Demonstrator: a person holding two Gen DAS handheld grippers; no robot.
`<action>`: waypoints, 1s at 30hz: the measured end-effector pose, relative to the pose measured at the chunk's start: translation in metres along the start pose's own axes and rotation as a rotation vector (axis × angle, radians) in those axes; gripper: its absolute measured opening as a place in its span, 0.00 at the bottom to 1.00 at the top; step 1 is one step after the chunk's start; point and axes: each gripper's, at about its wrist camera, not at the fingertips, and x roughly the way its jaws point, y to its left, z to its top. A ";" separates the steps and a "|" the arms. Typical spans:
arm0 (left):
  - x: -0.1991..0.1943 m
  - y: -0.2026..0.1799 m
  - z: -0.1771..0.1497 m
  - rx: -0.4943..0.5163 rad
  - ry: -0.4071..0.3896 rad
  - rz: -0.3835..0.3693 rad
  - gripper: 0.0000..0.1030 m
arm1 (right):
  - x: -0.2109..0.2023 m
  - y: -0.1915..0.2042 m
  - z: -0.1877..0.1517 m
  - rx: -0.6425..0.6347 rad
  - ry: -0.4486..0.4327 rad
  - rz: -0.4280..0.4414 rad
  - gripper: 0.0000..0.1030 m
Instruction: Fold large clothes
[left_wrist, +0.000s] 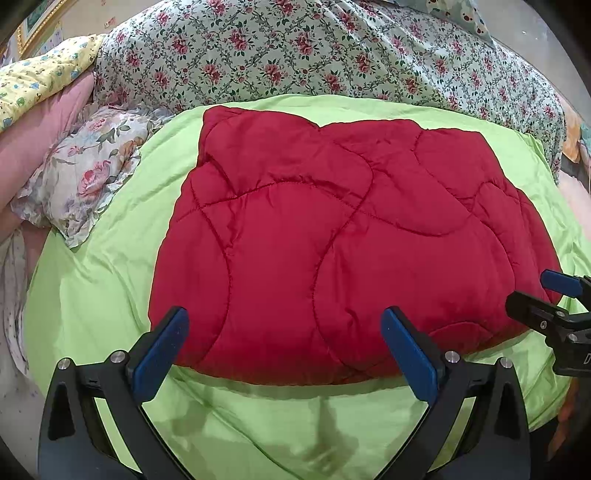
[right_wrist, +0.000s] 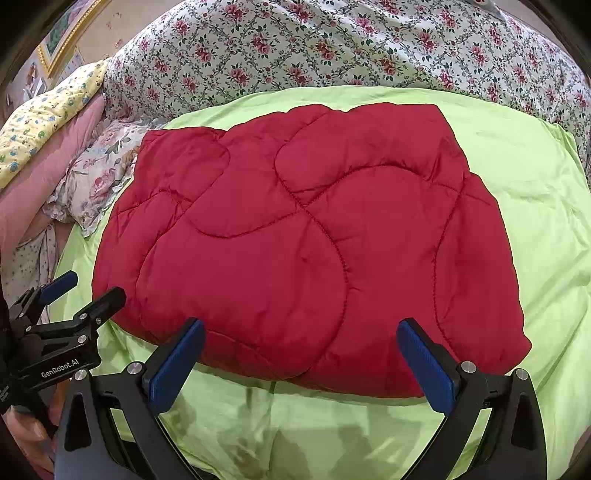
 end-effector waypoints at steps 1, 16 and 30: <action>0.000 0.000 0.000 0.000 0.000 0.001 1.00 | 0.000 0.000 0.000 0.000 0.000 0.000 1.00; -0.001 -0.001 0.003 0.002 -0.008 0.002 1.00 | -0.001 -0.002 -0.001 0.006 -0.004 0.005 1.00; -0.001 -0.001 0.011 0.001 -0.018 0.009 1.00 | -0.008 -0.007 0.003 0.017 -0.030 0.008 1.00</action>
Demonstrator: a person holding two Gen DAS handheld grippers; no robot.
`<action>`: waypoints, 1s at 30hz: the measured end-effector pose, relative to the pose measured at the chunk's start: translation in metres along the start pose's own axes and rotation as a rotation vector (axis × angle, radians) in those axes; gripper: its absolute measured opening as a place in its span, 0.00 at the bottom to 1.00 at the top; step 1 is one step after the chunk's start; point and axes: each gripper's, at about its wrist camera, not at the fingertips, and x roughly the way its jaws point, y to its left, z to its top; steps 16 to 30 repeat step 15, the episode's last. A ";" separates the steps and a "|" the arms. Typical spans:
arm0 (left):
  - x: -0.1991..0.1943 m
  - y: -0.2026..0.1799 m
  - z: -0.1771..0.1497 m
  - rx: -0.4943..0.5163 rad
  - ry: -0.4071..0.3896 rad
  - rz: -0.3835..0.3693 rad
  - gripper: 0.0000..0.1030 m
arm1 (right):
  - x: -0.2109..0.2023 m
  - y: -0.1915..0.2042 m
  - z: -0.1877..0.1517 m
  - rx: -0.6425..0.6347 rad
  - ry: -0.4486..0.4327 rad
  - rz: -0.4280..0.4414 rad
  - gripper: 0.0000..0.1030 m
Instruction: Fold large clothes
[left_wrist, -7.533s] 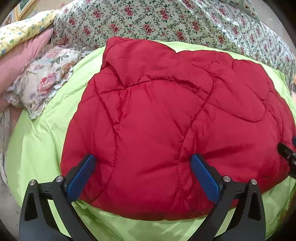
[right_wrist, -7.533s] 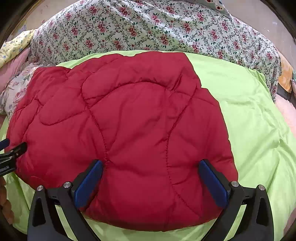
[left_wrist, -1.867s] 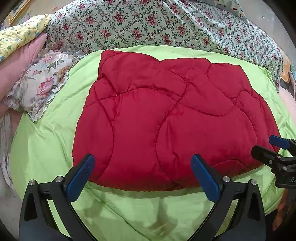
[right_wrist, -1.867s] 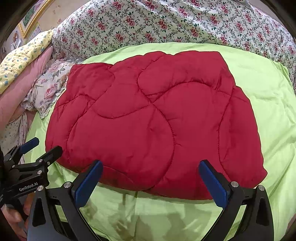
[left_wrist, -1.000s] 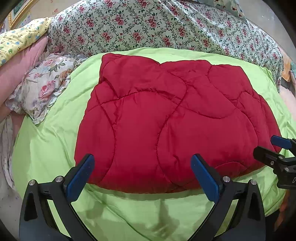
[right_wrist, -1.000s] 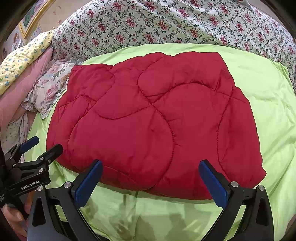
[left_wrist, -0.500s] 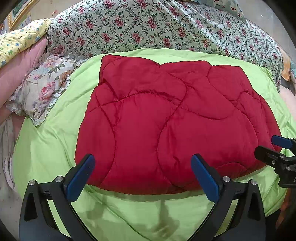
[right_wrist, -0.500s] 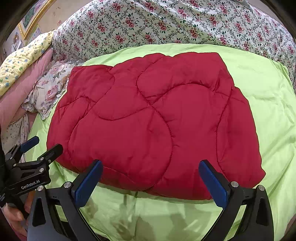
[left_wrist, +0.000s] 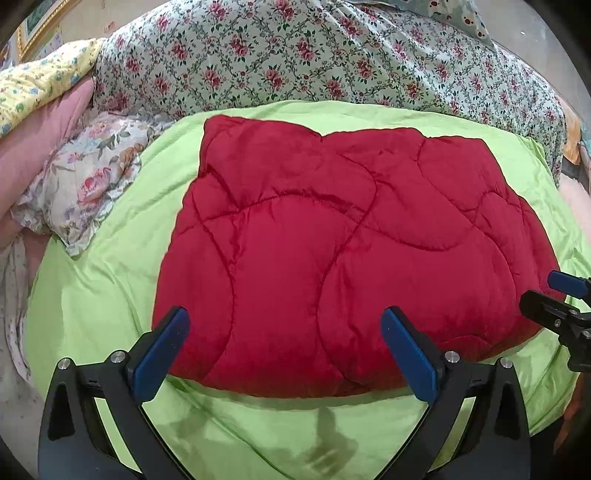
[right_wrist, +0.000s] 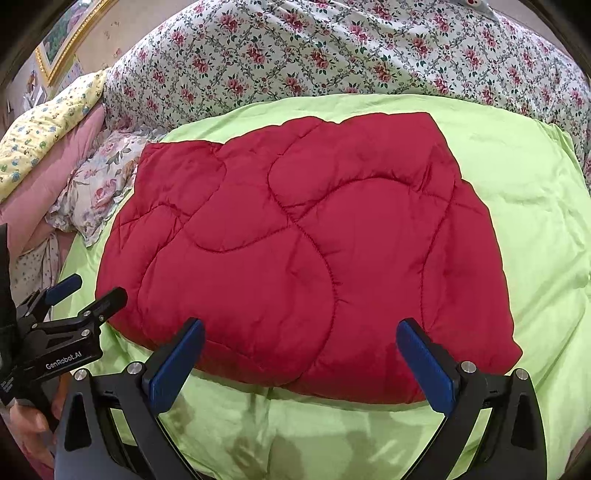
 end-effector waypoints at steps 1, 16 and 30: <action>0.000 0.000 0.001 -0.002 0.000 -0.005 1.00 | -0.001 0.000 0.001 0.000 -0.002 0.001 1.00; 0.002 0.004 0.000 -0.033 0.019 -0.070 1.00 | -0.002 0.003 0.002 -0.010 -0.022 0.011 1.00; 0.002 0.004 0.000 -0.033 0.019 -0.070 1.00 | -0.002 0.003 0.002 -0.010 -0.022 0.011 1.00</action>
